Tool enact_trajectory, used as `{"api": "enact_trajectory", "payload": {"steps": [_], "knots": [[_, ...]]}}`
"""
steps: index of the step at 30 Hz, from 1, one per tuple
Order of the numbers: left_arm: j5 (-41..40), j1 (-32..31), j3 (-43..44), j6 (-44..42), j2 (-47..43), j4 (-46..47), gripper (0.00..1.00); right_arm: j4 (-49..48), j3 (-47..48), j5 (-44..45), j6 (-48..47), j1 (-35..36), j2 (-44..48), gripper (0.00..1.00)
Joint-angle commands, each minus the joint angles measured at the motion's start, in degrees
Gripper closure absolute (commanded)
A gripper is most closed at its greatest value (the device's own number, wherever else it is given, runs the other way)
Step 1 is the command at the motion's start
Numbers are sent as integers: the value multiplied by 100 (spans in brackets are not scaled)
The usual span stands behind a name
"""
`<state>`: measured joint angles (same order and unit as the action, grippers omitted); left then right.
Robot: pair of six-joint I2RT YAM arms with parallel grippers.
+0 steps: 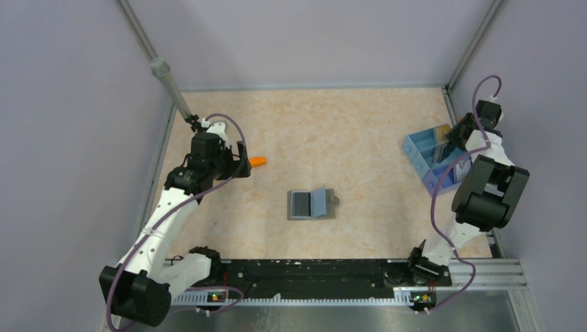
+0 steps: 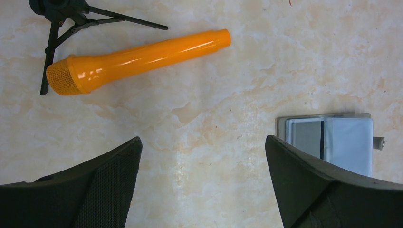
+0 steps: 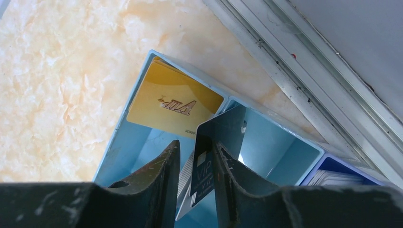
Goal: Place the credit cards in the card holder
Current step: Pick up the credit card from the storage box.
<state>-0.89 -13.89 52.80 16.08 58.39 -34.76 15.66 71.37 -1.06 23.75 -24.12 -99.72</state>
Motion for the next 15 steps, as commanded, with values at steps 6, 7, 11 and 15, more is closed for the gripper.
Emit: {"api": "enact_trajectory", "payload": {"steps": [6, 7, 11, 15], "knots": [[62, 27, -40, -87, -13, 151, 1, -75, 271, 215, 13, 47, 292, 78], [58, 27, -39, -87, -16, 154, 1, -73, 264, 271, 12, 42, 326, 79], [62, 27, -41, -87, -18, 154, 1, -63, 265, 420, 8, 41, 469, 85], [54, 27, -41, -87, -16, 150, 1, -1, 288, 670, -7, 42, 654, 90]]}}
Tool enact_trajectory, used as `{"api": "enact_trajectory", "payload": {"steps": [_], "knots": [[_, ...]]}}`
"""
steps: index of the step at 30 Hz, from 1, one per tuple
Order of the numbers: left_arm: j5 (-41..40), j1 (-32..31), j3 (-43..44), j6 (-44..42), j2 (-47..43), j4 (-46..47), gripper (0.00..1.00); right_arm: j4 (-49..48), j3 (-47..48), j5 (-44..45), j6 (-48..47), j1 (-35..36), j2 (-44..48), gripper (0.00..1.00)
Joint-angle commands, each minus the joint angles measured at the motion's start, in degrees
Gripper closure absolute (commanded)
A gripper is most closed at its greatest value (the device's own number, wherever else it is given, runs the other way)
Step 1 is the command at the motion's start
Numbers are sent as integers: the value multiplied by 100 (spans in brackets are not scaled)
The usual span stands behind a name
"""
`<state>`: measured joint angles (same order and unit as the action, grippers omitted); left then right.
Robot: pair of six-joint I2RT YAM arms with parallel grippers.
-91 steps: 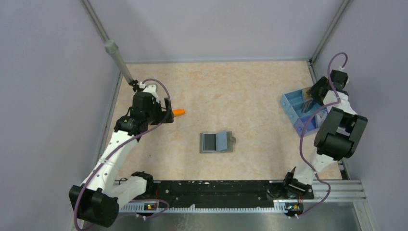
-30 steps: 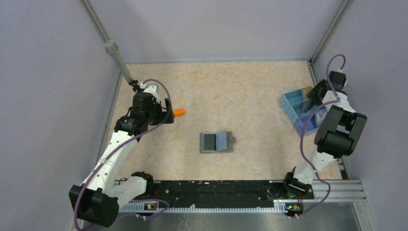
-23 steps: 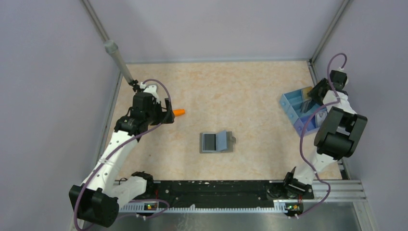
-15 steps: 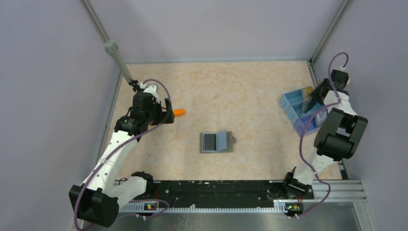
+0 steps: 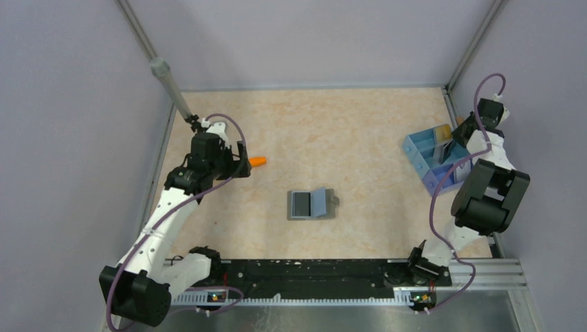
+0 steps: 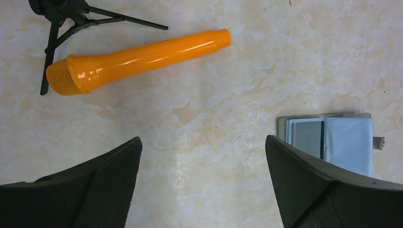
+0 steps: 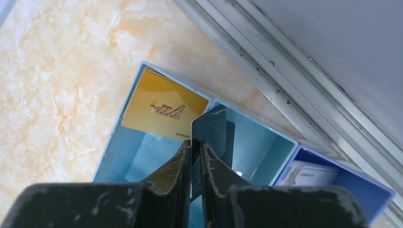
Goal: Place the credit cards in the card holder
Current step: Pick up the credit card from the storage box.
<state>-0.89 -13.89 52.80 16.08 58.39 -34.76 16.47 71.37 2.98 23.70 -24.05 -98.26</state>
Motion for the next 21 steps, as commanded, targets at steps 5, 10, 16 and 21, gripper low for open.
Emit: {"api": "enact_trajectory", "payload": {"steps": [5, 10, 16, 21], "knots": [[61, 27, -41, -87, -21, 147, 1, 85, 316, 505, -32, 39, 762, 100], [62, 27, -45, -91, -47, 152, 1, 197, 95, 780, -60, 53, 1382, 100], [560, 27, -75, -272, -56, 210, 1, 390, -277, 964, -235, 348, 2356, 100], [1307, 11, -85, -314, -71, 320, 1, 952, -278, 213, -351, 953, 2918, 100]]}}
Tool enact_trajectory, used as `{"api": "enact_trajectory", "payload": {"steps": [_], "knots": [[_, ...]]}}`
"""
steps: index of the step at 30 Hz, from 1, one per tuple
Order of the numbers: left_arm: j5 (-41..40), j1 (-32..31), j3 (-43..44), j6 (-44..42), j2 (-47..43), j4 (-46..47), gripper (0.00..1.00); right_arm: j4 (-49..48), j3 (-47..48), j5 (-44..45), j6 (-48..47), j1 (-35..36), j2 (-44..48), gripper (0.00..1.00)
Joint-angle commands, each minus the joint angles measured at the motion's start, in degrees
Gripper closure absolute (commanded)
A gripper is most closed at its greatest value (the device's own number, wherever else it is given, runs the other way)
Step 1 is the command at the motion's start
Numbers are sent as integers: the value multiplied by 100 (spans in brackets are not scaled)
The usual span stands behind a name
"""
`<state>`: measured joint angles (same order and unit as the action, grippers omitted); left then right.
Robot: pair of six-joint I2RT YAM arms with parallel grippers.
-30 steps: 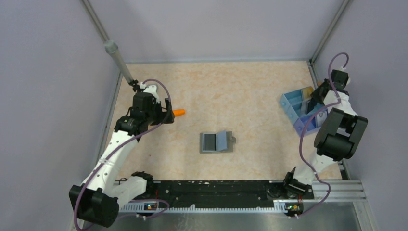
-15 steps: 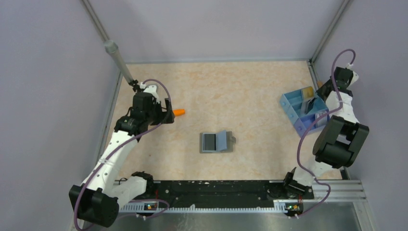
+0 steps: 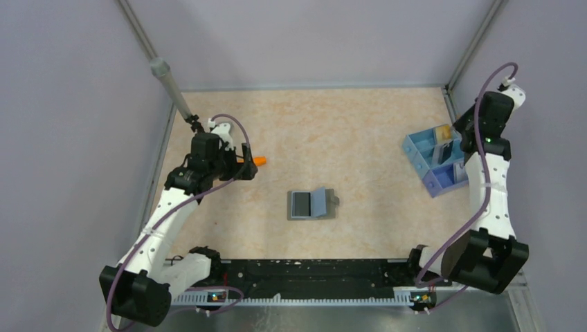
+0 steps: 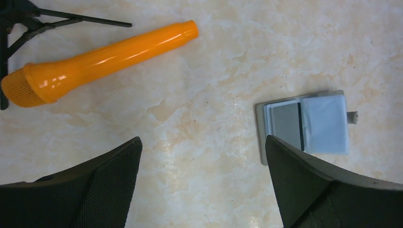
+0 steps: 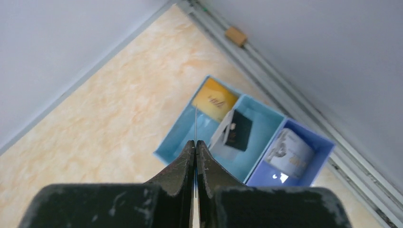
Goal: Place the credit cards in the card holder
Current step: Pick up the credit card from the storage box.
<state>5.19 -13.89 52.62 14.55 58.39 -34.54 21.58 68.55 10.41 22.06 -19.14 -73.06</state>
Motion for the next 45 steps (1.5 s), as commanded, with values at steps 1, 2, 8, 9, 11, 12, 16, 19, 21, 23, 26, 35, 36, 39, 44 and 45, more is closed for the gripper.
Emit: {"api": "enact_trajectory", "payload": {"steps": [1, 2, 8, 9, 11, 12, 16, 19, 21, 23, 26, 35, 36, 39, 44, 45], "knots": [[900, 5, -82, -162, -93, 342, 1, 620, 24, -750, -211, 630, 448, 100], [1048, -6, -97, -155, -106, 388, 1, 704, -5, -1054, -245, 819, 502, 100], [2093, -225, -215, 157, -126, 712, 1, 987, -247, -3009, -486, 2300, 529, 100], [2250, -291, -264, 304, -125, 814, 1, 1036, -280, -3202, -529, 2588, 495, 100], [2628, -457, -463, 662, -138, 1256, 1, 1068, -386, -3593, -600, 3158, 393, 100], [2801, -529, -605, 852, -157, 1501, 1, 1026, -468, -3899, -617, 3427, 343, 100], [3477, -876, -1210, 1631, -205, 2720, 1, 519, -955, -4801, -500, 4286, 138, 100], [3806, -1104, -1452, 1896, -176, 3290, 1, 141, -1171, -5467, -463, 4767, -84, 100], [3924, -1260, -1454, 1824, -102, 3290, 1, -117, -1242, -5781, -431, 5055, -185, 100], [3989, -1409, -1402, 1691, -3, 3176, 1, -387, -1280, -6134, -360, 5239, -294, 100], [4249, -1623, -1336, 1543, 213, 3089, 1, -863, -1341, -6647, -147, 5369, -415, 100], [5065, -2091, -1268, 1827, 679, 3816, 39, -748, -1097, -7184, -403, 5491, -801, 100], [5070, -2098, -1287, 1858, 696, 3875, 46, -682, -1071, -7183, -443, 5491, -839, 100], [5058, -2107, -1320, 1894, 781, 3933, 66, -653, -1043, -7176, -475, 5491, -938, 100], [5076, -2103, -1382, 1890, 899, 3850, 73, -603, -948, -7060, -496, 5491, -999, 100], [5053, -2108, -1404, 1894, 891, 3850, 73, -581, -915, -7047, -513, 5491, -1008, 100]]}}
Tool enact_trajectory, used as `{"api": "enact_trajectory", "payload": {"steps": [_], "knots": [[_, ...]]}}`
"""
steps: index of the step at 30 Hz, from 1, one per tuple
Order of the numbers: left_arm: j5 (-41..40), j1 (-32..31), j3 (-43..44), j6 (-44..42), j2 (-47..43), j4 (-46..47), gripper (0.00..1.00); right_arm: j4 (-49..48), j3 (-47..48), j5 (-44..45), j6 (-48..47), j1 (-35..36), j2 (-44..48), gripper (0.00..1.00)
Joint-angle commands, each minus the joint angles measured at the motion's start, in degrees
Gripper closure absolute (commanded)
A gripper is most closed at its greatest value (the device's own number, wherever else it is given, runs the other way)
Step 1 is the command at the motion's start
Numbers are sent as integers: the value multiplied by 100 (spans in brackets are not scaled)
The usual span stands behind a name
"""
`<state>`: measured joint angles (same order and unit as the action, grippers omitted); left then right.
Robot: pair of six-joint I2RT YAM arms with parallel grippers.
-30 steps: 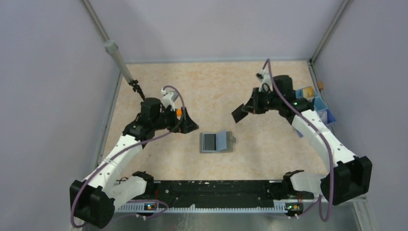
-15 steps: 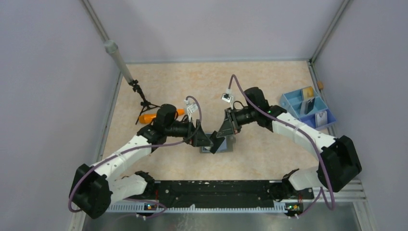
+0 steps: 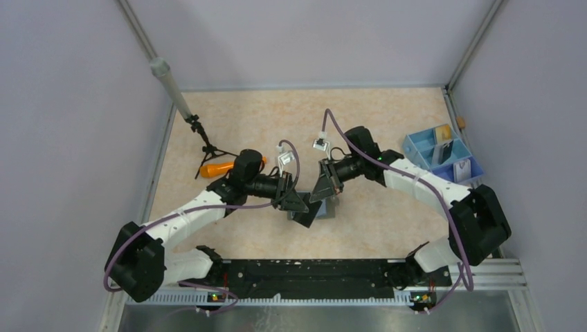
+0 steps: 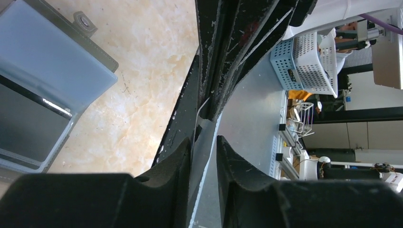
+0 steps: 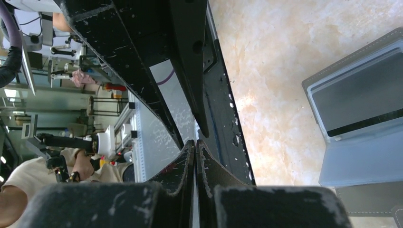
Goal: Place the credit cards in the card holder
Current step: Pick up the credit card from the storage box.
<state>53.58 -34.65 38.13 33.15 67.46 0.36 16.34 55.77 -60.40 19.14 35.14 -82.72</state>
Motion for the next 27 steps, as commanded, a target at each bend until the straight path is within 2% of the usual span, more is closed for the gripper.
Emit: {"api": "enact_trajectory", "payload": {"steps": [1, 10, 16, 19, 21, 23, 25, 27], "knots": [[188, -33, 18, 42, -35, 355, 72, -48, 382, 49, -218, 65, -43, 100], [122, -29, -163, 60, -16, 362, 67, 3, 534, 95, -259, 68, -83, 100], [57, -32, -288, 157, -48, 556, 100, 51, 596, 356, -327, 44, -294, 100], [-293, -25, -411, 278, -13, 644, 100, 25, 612, 540, -217, -94, -459, 100], [-590, -17, -494, 372, 137, 664, 100, 26, 591, 937, -167, -173, -512, 83], [-810, -4, -642, 587, 306, 931, 100, 15, 549, 1428, -156, -212, -515, 72], [-878, 31, -852, 954, 499, 1453, 100, -70, 470, 1812, -110, -218, -510, 63], [-978, 47, -1001, 1212, 678, 1867, 100, -206, 344, 2167, 36, -239, -473, 59]]}}
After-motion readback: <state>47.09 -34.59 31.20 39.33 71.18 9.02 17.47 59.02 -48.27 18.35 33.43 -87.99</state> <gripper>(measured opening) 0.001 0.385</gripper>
